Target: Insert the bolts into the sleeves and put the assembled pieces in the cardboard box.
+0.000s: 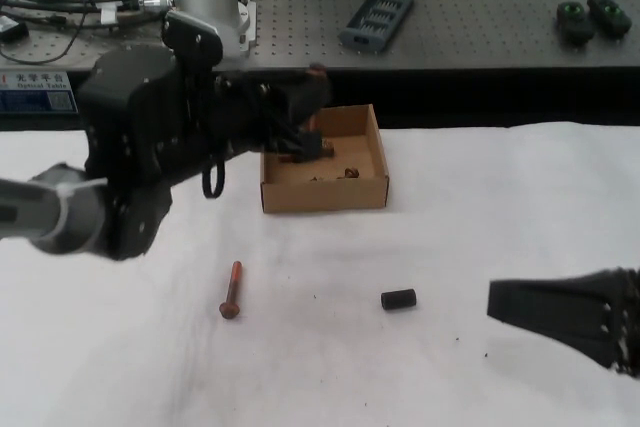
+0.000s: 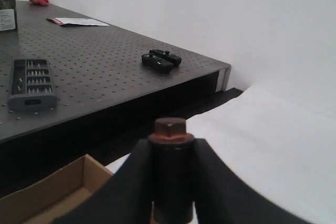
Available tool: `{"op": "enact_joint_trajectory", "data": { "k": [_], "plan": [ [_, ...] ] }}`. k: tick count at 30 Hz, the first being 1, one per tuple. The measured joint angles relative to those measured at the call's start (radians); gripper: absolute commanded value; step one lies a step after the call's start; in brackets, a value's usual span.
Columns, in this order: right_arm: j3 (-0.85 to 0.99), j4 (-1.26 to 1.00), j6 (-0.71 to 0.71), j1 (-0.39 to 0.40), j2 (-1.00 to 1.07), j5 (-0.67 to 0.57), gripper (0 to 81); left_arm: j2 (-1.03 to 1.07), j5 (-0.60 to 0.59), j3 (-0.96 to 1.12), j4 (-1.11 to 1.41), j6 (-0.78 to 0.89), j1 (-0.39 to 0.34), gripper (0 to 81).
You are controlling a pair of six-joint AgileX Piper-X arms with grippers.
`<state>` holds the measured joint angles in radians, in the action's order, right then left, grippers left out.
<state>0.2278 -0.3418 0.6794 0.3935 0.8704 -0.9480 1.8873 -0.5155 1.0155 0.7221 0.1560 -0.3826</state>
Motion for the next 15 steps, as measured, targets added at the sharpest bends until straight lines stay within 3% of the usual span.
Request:
{"op": "enact_joint_trajectory", "data": {
  "k": [10, 15],
  "plan": [
    [-0.041, 0.044, 0.023, 0.0, -0.043, 0.0, 17.7, 0.119, -0.035, 0.136, -0.112, -0.06, 0.006, 7.6],
    [-0.041, 0.054, 0.023, 0.0, -0.043, -0.003, 2.1, 0.176, -0.035, 0.187, -0.2, -0.12, 0.006, 7.6]
  ]
}}
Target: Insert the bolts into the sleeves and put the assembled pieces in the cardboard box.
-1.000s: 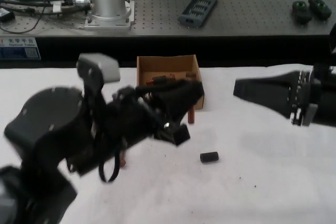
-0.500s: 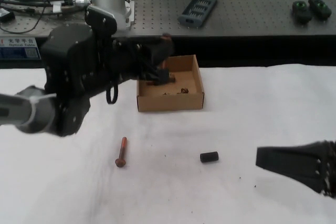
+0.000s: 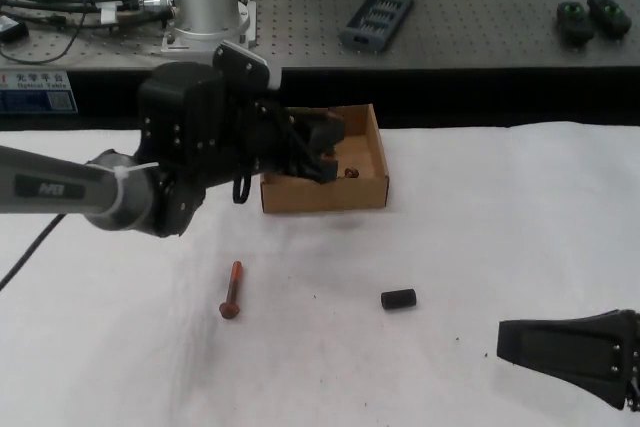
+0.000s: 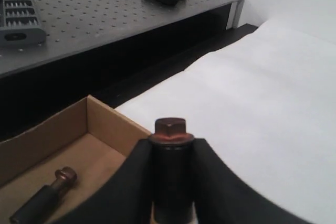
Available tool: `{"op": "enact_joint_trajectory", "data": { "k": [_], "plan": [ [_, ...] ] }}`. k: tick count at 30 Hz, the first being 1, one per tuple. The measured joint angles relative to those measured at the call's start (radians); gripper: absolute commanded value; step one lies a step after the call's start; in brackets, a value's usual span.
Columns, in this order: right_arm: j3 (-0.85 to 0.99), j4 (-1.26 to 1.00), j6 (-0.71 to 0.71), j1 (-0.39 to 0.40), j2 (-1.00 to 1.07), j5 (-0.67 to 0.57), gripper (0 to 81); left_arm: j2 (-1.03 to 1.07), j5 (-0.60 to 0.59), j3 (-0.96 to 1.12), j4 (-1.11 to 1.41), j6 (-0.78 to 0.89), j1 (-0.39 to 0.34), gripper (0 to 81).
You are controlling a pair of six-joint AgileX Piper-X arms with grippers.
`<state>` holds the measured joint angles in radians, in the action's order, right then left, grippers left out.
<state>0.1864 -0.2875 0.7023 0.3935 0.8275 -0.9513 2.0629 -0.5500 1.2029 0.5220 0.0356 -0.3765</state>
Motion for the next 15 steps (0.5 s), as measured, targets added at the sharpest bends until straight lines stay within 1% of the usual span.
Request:
{"op": "enact_joint_trajectory", "data": {
  "k": [1, 3, 5, 9, 12, 15],
  "plan": [
    [0.0, 0.0, 0.0, 0.0, 0.0, -0.003, 0.0, 0.012, 0.0, 0.012, -0.018, -0.013, 0.0, 7.6],
    [0.0, 0.0, 0.0, 0.005, 0.0, -0.013, 2.2, 0.035, 0.0, 0.038, -0.046, -0.03, 0.0, 7.6],
    [0.0, 0.0, 0.0, 0.014, 0.0, -0.022, 1.7, 0.06, 0.007, 0.071, -0.064, -0.047, 0.0, 7.6],
    [0.0, 0.0, 0.0, 0.075, 0.0, -0.029, 1.7, 0.113, 0.014, 0.153, -0.082, -0.067, 0.0, 7.6],
    [0.0, 0.0, 0.0, 0.115, 0.0, -0.029, 1.7, 0.151, 0.036, 0.223, -0.144, -0.082, 0.0, 7.6],
    [0.0, 0.0, 0.0, 0.136, 0.0, -0.02, 1.7, 0.171, 0.057, 0.264, -0.187, -0.115, 0.007, 7.6]
  ]
}}
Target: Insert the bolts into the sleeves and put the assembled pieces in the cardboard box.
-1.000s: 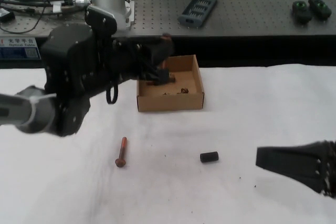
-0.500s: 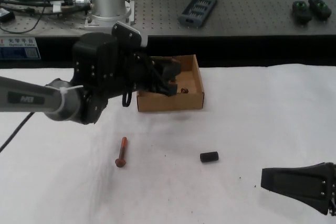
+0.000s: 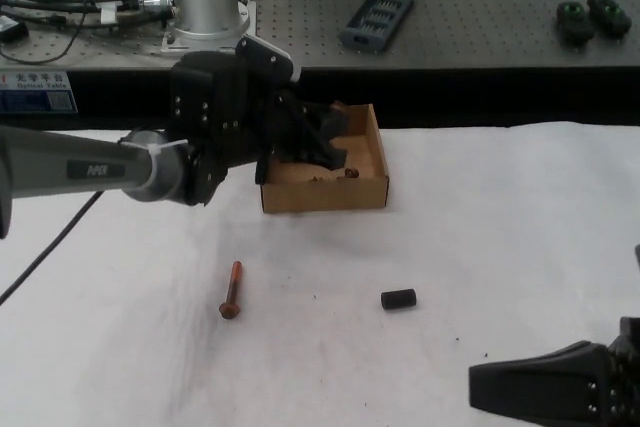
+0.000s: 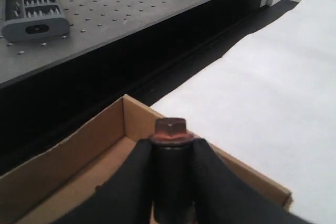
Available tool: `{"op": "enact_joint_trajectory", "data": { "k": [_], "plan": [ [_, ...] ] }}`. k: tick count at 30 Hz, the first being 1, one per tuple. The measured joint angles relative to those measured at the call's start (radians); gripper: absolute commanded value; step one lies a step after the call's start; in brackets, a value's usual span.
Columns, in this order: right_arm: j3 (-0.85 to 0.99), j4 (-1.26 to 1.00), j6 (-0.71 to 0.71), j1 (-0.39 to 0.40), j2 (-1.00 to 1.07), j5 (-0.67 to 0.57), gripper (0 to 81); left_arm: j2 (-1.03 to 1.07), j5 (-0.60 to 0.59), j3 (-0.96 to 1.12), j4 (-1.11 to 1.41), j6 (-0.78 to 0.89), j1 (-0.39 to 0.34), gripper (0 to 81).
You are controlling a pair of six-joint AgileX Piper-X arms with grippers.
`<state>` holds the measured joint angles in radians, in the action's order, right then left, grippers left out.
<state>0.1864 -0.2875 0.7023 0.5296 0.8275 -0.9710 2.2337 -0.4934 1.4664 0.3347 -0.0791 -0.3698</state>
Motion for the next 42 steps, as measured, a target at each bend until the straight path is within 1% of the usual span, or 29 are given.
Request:
{"op": "enact_joint_trajectory", "data": {
  "k": [4, 6, 7, 8, 11, 12, 14, 16, 19, 24, 29, 35, 38, 42],
  "plan": [
    [0.0, 0.0, 0.0, 0.034, 0.0, 0.034, 1.7, 0.015, 0.04, 0.041, -0.047, -0.014, 0.009, 8.2],
    [0.0, 0.0, 0.0, 0.04, 0.0, 0.039, 1.7, 0.017, 0.074, 0.049, -0.069, -0.022, 0.015, 11.2],
    [0.0, 0.0, 0.0, 0.039, 0.0, 0.039, 1.7, 0.017, 0.083, 0.051, -0.075, -0.027, 0.016, 14.9],
    [-0.005, -0.004, 0.0, 0.039, 0.0, 0.044, 1.7, 0.017, 0.091, 0.05, -0.084, -0.032, 0.018, 20.7],
    [-0.015, -0.009, 0.0, 0.039, 0.0, 0.047, 1.7, 0.017, 0.098, 0.053, -0.095, -0.059, 0.021, 43.6],
    [-0.019, -0.009, 0.0, 0.039, 0.0, 0.048, 1.7, 0.017, 0.097, 0.053, -0.094, -0.064, 0.021, 48.2],
    [-0.027, -0.009, 0.0, 0.039, 0.0, 0.05, 1.7, 0.017, 0.093, 0.055, -0.1, -0.071, 0.021, 47.3],
    [-0.032, -0.009, 0.0, 0.039, 0.0, 0.055, 1.7, 0.008, 0.117, 0.056, -0.13, -0.046, 0.021, 43.5],
    [-0.033, -0.009, 0.0, 0.039, 0.0, 0.077, 1.7, -0.022, 0.14, 0.056, -0.226, -0.025, 0.021, 42.9],
    [-0.033, -0.009, 0.0, 0.039, 0.0, 0.124, 1.7, -0.094, 0.207, 0.057, -0.503, 0.016, 0.021, 42.8],
    [-0.033, -0.009, 0.0, 0.039, 0.0, 0.151, 1.7, -0.182, 0.272, 0.057, -0.731, 0.021, 0.021, 37.6],
    [-0.033, -0.018, 0.003, 0.039, 0.0, 0.155, 1.7, -0.218, 0.358, 0.057, -0.901, 0.021, 0.021, 37.3],
    [-0.034, -0.05, 0.03, 0.039, 0.0, 0.166, 1.7, -0.217, 0.399, 0.048, -0.982, 0.041, 0.021, 36.5],
    [-0.034, -0.124, 0.073, 0.039, 0.0, 0.175, 1.7, -0.217, 0.414, 0.014, -1.049, 0.088, 0.021, 36.2]
  ]
}}
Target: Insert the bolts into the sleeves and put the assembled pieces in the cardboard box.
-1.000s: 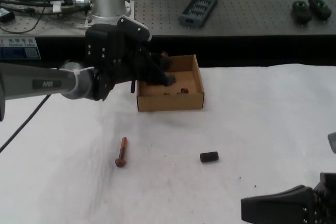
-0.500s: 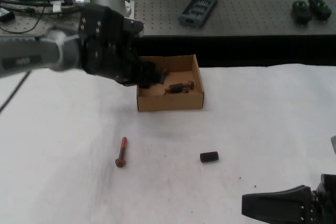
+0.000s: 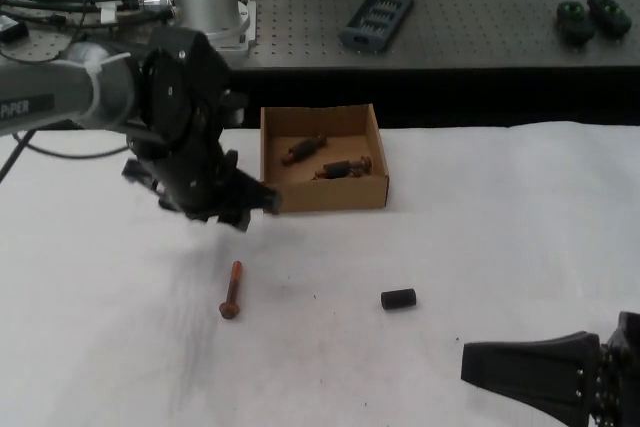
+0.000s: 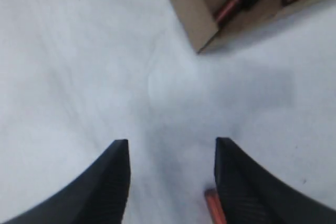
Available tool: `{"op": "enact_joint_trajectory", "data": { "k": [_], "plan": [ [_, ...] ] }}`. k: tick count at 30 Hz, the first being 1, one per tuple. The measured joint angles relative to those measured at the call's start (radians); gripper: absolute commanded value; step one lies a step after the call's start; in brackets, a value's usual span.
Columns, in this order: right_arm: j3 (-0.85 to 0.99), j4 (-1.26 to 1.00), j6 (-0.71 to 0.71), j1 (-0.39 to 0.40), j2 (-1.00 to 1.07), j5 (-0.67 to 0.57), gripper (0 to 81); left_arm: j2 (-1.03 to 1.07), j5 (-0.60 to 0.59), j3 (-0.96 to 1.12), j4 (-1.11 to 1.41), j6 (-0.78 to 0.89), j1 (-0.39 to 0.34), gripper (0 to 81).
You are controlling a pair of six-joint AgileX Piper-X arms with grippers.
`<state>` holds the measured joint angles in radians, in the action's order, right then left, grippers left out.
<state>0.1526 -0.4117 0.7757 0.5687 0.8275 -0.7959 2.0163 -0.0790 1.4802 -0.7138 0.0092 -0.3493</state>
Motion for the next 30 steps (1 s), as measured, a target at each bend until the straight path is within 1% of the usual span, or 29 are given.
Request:
{"op": "enact_joint_trajectory", "data": {
  "k": [4, 8, 15, 30],
  "plan": [
    [0.0, -0.035, 0.019, 0.0, 0.0, 0.017, 1.7, 0.0, 0.01, -0.032, -0.074, 0.074, 0.0, 36.2],
    [0.0, -0.012, 0.024, 0.0, 0.0, 0.051, 1.7, -0.002, 0.012, -0.042, -0.145, 0.13, -0.013, 35.6],
    [0.0, 0.042, 0.024, 0.0, 0.0, 0.067, 1.7, -0.053, 0.012, -0.045, -0.155, 0.155, -0.053, 35.6],
    [0.0, 0.042, 0.024, 0.0, 0.0, 0.067, 1.7, -0.06, 0.0, -0.045, -0.198, 0.202, -0.06, 35.6]
  ]
}}
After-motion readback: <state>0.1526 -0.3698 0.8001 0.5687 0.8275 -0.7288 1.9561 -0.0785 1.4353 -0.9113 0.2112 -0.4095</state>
